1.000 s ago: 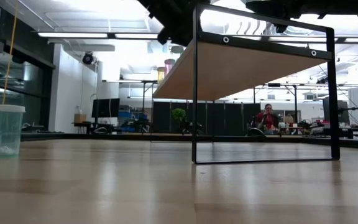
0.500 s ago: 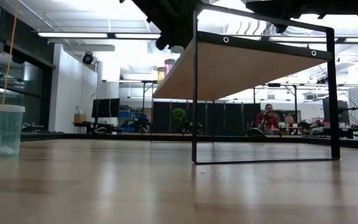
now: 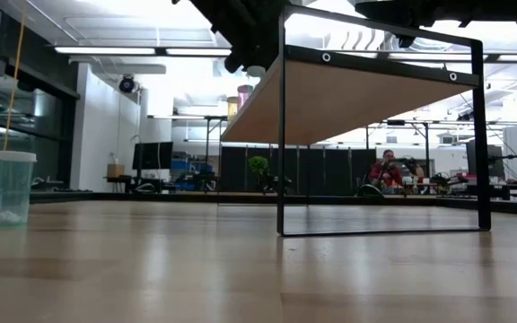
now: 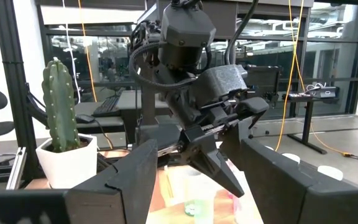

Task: Pick and place medicine bottles onto shelf by color
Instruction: Put the purple pill bottle on the shelf

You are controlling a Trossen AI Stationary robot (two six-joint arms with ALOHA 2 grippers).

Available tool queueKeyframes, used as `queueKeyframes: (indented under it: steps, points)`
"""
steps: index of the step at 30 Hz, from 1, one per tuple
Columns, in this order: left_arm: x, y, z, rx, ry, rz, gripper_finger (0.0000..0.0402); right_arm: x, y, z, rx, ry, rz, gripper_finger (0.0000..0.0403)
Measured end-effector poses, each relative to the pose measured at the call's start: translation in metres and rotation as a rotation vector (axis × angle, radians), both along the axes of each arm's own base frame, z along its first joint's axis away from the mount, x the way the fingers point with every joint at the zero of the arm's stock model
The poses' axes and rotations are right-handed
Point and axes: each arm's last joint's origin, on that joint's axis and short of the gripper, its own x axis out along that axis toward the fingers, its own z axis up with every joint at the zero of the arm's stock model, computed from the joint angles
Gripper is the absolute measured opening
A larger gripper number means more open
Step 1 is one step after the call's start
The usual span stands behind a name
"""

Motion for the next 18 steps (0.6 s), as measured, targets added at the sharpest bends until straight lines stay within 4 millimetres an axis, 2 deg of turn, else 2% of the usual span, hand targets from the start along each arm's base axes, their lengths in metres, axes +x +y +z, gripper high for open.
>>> queueKeyframes:
  steps: [18]
  points:
    - [-0.0012,-0.0001,-0.0016,-0.006,0.017,0.009,0.0131,0.0000,0.0000,0.0000,0.000,0.000,0.000,0.0222]
